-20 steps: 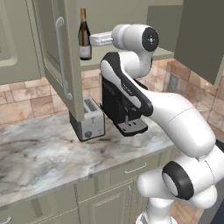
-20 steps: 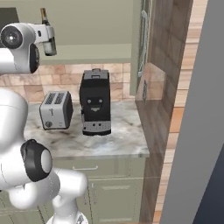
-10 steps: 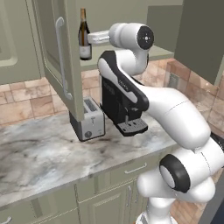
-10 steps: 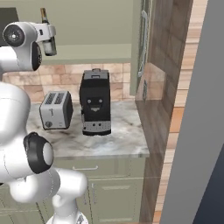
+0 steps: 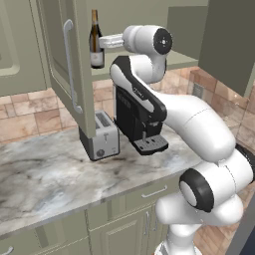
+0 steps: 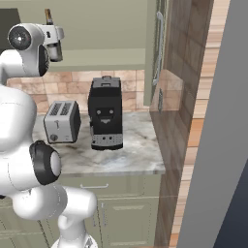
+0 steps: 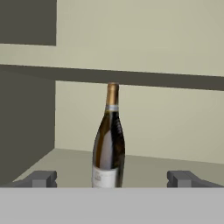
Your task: Open the cabinet directly in front. Then move the wine and the mug to the dining counter with the candle on it.
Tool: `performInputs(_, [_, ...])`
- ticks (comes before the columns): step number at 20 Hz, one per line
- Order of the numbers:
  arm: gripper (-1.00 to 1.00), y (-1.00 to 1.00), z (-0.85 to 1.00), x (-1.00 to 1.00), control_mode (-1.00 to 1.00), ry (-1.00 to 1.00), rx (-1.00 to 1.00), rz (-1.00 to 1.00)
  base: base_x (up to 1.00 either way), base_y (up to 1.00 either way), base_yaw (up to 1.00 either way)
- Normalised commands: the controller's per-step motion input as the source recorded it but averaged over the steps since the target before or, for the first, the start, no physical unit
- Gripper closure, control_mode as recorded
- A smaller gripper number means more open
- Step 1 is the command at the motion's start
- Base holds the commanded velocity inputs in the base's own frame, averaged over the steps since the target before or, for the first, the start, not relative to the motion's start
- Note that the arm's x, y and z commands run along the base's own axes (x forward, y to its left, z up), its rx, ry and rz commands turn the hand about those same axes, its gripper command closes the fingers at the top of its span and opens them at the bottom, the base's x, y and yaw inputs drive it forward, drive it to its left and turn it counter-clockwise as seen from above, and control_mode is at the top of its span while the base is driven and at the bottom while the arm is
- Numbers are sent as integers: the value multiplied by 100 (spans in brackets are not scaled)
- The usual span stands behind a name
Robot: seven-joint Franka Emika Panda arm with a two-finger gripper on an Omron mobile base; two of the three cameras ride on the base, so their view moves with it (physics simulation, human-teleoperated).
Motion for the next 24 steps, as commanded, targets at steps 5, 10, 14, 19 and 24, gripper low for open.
performInputs(5, [-100, 0, 0, 20, -100, 0, 0, 0, 0, 0, 0])
performInputs(10, [-100, 2, 0, 17, -100, 0, 0, 0, 0, 0, 0])
performInputs(14, [-100, 9, 0, 18, -100, 0, 0, 0, 0, 0, 0])
performInputs(19, [-100, 11, 0, 18, -100, 0, 0, 0, 0, 0, 0])
performInputs(24, [-100, 7, 0, 18, -100, 0, 0, 0, 0, 0, 0])
